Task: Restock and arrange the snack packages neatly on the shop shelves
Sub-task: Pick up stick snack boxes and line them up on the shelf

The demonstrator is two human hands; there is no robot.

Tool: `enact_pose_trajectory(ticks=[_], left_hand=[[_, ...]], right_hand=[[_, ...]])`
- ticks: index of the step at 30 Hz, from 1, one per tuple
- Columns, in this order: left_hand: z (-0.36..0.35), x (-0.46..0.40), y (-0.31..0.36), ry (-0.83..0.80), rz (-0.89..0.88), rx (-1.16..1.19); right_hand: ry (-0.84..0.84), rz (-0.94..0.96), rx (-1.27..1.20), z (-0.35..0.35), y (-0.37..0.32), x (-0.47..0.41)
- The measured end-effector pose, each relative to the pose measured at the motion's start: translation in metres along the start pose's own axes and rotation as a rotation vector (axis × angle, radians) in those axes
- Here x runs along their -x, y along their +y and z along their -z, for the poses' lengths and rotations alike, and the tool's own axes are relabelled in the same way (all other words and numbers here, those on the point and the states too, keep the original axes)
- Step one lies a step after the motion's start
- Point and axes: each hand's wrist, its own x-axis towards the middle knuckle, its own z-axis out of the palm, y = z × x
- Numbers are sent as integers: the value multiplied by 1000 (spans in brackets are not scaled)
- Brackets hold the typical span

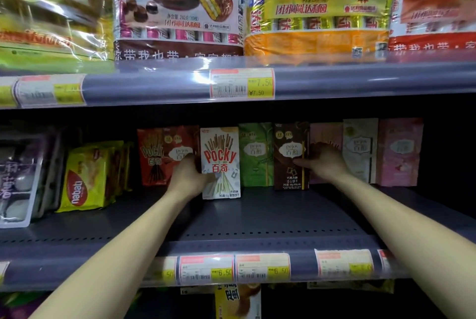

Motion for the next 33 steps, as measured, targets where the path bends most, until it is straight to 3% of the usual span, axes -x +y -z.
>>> enact_pose_trajectory(ticks=[23,31,33], left_hand=[[-4,-3,-4,47,-46,-81],[-3,-3,-5,41,-37,-84],[-1,-4,-6,49,-21,-91]], right_hand=[[82,45,103,-12,-3,-6],[262,26,222,-6,-25,14],[211,90,167,-8,-38,23]])
